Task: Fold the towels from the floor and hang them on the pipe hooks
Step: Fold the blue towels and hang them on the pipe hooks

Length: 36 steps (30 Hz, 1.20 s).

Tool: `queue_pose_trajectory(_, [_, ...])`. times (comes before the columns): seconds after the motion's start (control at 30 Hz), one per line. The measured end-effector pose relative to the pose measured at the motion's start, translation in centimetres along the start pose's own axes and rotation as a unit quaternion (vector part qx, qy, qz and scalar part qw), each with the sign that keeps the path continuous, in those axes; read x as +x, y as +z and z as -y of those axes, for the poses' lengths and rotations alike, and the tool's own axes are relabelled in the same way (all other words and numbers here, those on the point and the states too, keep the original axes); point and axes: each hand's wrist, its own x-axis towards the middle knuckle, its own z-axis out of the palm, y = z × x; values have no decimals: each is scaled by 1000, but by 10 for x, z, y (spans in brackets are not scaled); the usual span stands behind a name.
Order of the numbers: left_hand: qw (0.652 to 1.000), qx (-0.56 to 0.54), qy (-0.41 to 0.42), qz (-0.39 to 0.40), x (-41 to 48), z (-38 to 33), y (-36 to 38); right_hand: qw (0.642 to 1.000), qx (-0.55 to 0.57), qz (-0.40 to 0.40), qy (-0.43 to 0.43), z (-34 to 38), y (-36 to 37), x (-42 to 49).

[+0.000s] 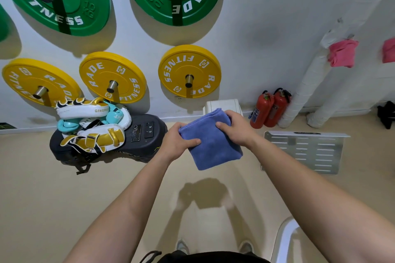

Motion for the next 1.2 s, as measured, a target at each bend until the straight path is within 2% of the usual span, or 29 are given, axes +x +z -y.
queue_pose_trajectory(0.07, [999, 38, 2, 12, 3, -4, -1, 999, -29, 17, -37, 4, -5, -3])
queue_pose_trajectory(0.13, [998, 12, 21, 58, 4, -12, -1, 994, -73, 59, -59, 9, -10, -5])
queue_pose_trajectory(0.23, [990, 34, 86, 104, 6, -28, 3, 992, -95, 66, -54, 17, -11, -7])
queue_pose_trajectory(0.33, [979, 97, 146, 105, 13, -39, 9, 995, -79, 59, -25, 17, -17, -10])
queue_pose_trajectory(0.43, [977, 98, 159, 101, 16, -47, 17, 993, -82, 89, 5, 4, -36, -19])
queue_pose_trajectory(0.53, [977, 91, 171, 92, 15, -63, 36, 985, -136, 105, 13, -22, -58, -28])
queue_pose_trajectory(0.67, [978, 136, 156, 36, 24, -86, 74, 994, -103, 0, 48, -50, -98, -41])
queue_pose_trajectory(0.77, [980, 138, 143, 21, 31, -109, 108, 993, -98, -34, 54, -60, -136, -50])
queue_pose_trajectory(0.97, [977, 103, 184, 12, 48, -192, 164, 990, -44, -126, 46, -71, -228, -54])
queue_pose_trajectory(1.2, [969, 88, 232, 13, 91, -307, 206, 969, -28, -243, 18, -54, -340, -26])
